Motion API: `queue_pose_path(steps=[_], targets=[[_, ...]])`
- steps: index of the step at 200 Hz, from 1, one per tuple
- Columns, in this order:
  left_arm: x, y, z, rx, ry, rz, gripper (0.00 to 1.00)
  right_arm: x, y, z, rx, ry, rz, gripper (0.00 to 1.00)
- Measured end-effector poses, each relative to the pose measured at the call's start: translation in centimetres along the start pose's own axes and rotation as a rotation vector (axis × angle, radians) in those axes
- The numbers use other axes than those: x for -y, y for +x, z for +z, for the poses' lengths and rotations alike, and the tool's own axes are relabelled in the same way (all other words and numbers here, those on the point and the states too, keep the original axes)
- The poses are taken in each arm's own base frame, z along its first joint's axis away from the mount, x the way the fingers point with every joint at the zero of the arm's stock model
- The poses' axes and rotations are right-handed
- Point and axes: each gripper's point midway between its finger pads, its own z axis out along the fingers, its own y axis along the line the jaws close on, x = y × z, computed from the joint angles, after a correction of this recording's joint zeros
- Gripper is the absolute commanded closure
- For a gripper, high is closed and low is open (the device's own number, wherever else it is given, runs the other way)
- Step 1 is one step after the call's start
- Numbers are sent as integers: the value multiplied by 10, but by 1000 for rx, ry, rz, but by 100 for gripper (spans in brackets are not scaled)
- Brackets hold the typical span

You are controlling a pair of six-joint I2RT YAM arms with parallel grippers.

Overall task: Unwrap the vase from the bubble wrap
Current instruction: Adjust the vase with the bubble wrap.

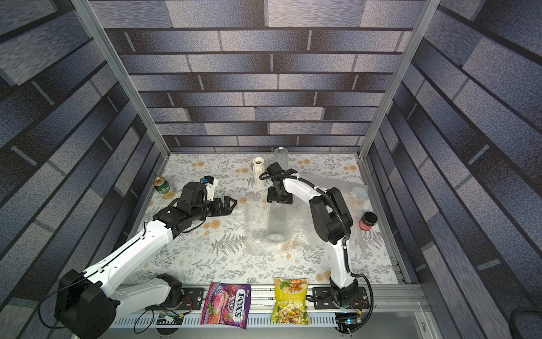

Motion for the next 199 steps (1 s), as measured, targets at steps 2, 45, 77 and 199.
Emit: queue_pose_path(steps=[2,45,77,199], targets=[[0,0,0,0,1,0,4,0,0,0,0,0,0,31],[1,2,2,-10,11,-2,5,-2,-4,1,2,-2,-6,35],[-1,7,9,-35,10,-6,6,-4,-7,2,-12,7,-21,31],[-1,12,15,-56,24,-10,6,3,8,23,-68,35,-26,29]])
